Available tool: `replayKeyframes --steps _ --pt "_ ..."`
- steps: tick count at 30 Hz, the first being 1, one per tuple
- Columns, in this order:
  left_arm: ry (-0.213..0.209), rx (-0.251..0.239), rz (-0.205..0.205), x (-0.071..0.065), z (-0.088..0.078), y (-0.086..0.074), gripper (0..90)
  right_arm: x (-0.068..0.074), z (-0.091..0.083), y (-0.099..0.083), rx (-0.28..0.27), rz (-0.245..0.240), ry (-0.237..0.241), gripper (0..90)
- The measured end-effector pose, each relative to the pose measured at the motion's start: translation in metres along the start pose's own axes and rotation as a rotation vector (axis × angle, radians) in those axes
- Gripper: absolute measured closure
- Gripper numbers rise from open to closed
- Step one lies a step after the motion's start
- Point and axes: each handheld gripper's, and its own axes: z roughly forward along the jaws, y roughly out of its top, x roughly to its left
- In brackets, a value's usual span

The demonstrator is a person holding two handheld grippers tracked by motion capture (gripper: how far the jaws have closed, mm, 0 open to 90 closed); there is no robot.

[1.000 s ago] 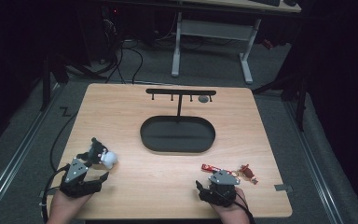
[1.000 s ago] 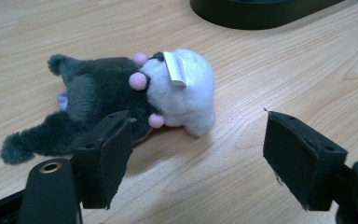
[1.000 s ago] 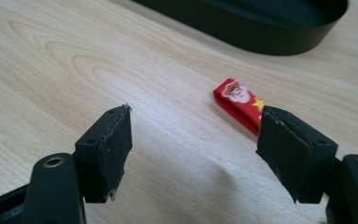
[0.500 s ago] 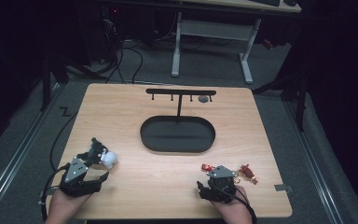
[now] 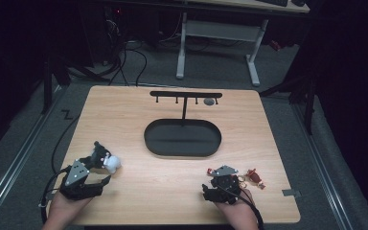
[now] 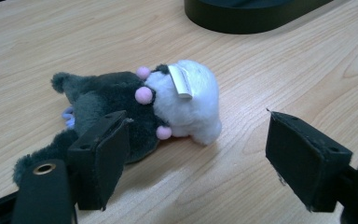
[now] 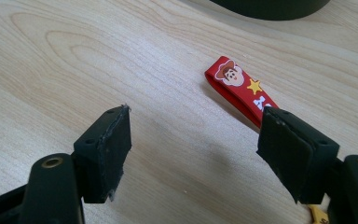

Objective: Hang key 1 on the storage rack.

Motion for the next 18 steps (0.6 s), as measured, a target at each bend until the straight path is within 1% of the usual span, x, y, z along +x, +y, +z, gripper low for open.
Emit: replayKeyframes --steps 5,9,10,11,15,18 --pt "-0.007 0.002 0.004 -0.0024 0.0004 0.0008 22.5 -0.0004 -0.0022 -0.0024 0.033 -0.011 0.002 26.0" --pt "-0.009 0.006 0.007 -0.0028 0.0027 0.0012 22.5 -0.0016 -0.0047 -0.0030 0.051 -0.017 0.025 26.0" --pt "-0.009 0.006 0.009 -0.0032 0.0041 0.0009 22.5 -0.0032 -0.0049 -0.0028 0.051 -0.030 0.032 26.2" --pt "-0.011 0.008 0.012 -0.0034 0.0048 0.0006 22.5 -0.0035 -0.0055 -0.0027 0.056 -0.019 0.039 26.3" --pt "-0.017 0.012 0.011 -0.0042 0.0050 0.0003 22.2 -0.0061 -0.0057 -0.0024 0.074 -0.021 0.058 26.0" --pt "-0.015 0.002 0.008 -0.0041 0.0037 0.0005 22.1 -0.0070 -0.0063 -0.0020 0.090 -0.019 0.063 25.9"
